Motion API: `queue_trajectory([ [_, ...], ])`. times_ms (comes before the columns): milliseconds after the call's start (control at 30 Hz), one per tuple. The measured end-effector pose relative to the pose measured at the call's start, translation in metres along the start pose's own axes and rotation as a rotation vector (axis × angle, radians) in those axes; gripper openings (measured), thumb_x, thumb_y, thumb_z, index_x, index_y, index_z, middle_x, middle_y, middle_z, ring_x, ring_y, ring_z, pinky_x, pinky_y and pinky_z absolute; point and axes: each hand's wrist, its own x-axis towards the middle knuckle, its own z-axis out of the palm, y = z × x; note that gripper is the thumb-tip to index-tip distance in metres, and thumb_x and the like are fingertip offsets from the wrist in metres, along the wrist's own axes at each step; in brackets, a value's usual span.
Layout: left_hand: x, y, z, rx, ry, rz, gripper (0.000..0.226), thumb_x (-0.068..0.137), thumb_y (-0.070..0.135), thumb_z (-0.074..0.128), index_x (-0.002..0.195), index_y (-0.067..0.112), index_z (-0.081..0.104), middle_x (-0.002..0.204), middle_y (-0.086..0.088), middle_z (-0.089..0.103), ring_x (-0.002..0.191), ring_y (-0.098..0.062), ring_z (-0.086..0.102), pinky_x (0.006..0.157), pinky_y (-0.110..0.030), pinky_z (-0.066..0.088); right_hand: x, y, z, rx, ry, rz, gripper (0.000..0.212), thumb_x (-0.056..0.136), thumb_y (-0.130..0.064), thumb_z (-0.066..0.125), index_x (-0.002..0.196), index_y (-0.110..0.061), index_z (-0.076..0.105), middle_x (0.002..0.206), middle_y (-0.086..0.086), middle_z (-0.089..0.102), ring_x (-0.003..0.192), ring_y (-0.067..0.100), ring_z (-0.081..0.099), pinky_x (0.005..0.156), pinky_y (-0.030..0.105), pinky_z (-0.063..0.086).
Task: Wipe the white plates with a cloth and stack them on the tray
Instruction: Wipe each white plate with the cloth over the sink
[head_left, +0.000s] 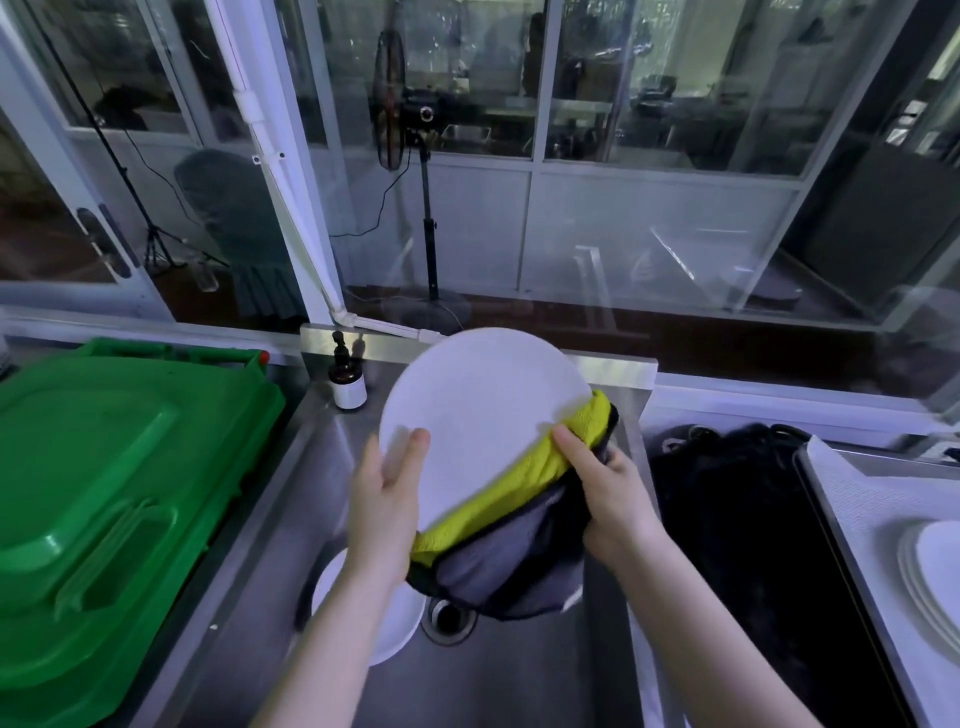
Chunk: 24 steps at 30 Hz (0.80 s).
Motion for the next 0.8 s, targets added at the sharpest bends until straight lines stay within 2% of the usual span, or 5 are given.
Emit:
queue_trajectory([
  [300, 0.032, 0.039, -0.016, 0.489, -0.354, 0.252, 0.018, 0.098, 0.030, 0.066, 0.109, 0.016, 0.068, 0.097, 0.000, 0.075, 0.093, -0.017, 0.068, 0.079, -0.039, 0.051, 0.014, -0.056, 0.004, -0.702, -0.333, -0.146, 0.024, 0.079, -0.023, 0.079, 0.094, -0.005, 0.072, 0.093, 0.005, 0.076, 0.086, 0.016, 0.070, 0.080, 0.027, 0.056],
  [433, 0.038, 0.060, -0.005, 0.818, -0.508, 0.425, 0.037, 0.092, 0.040, 0.070, 0.092, 0.006, 0.057, 0.063, -0.001, 0.044, 0.057, -0.012, 0.039, 0.053, -0.026, 0.026, 0.010, -0.060, 0.025, -1.174, -0.437, -0.326, 0.056, 0.074, -0.050, 0.076, 0.086, 0.004, 0.063, 0.070, 0.008, 0.057, 0.068, 0.008, 0.047, 0.065, 0.033, 0.042],
  [600, 0.023, 0.045, -0.001, 0.755, -0.021, 0.541, 0.037, 0.092, 0.033, 0.073, 0.126, 0.020, 0.066, 0.108, 0.000, 0.060, 0.094, -0.016, 0.058, 0.075, -0.028, 0.041, 0.001, -0.033, 0.022, -1.191, -0.120, -0.616, 0.048, 0.082, -0.036, 0.076, 0.058, -0.022, 0.037, 0.047, -0.007, 0.034, 0.045, 0.009, 0.033, 0.049, 0.021, 0.028],
  [667, 0.010, 0.035, 0.000, 0.496, 0.160, 0.323, 0.031, 0.095, 0.035, 0.068, 0.119, 0.017, 0.065, 0.104, 0.001, 0.065, 0.093, -0.020, 0.067, 0.072, -0.022, 0.043, -0.006, -0.018, 0.018, -1.124, 0.046, -0.701, 0.047, 0.086, -0.030, 0.074, 0.060, -0.027, 0.034, 0.048, -0.005, 0.037, 0.048, 0.010, 0.036, 0.050, 0.018, 0.030],
  [800, 0.000, 0.033, 0.017, -0.294, -0.067, -0.442, 0.036, 0.096, 0.051, 0.060, 0.104, 0.015, 0.060, 0.094, -0.010, 0.074, 0.075, -0.021, 0.075, 0.070, -0.035, 0.060, -0.027, 0.013, 0.020, -1.190, 0.076, -0.876, 0.025, 0.078, -0.001, 0.072, 0.083, -0.021, 0.056, 0.064, -0.003, 0.057, 0.062, 0.013, 0.048, 0.053, 0.024, 0.036],
])
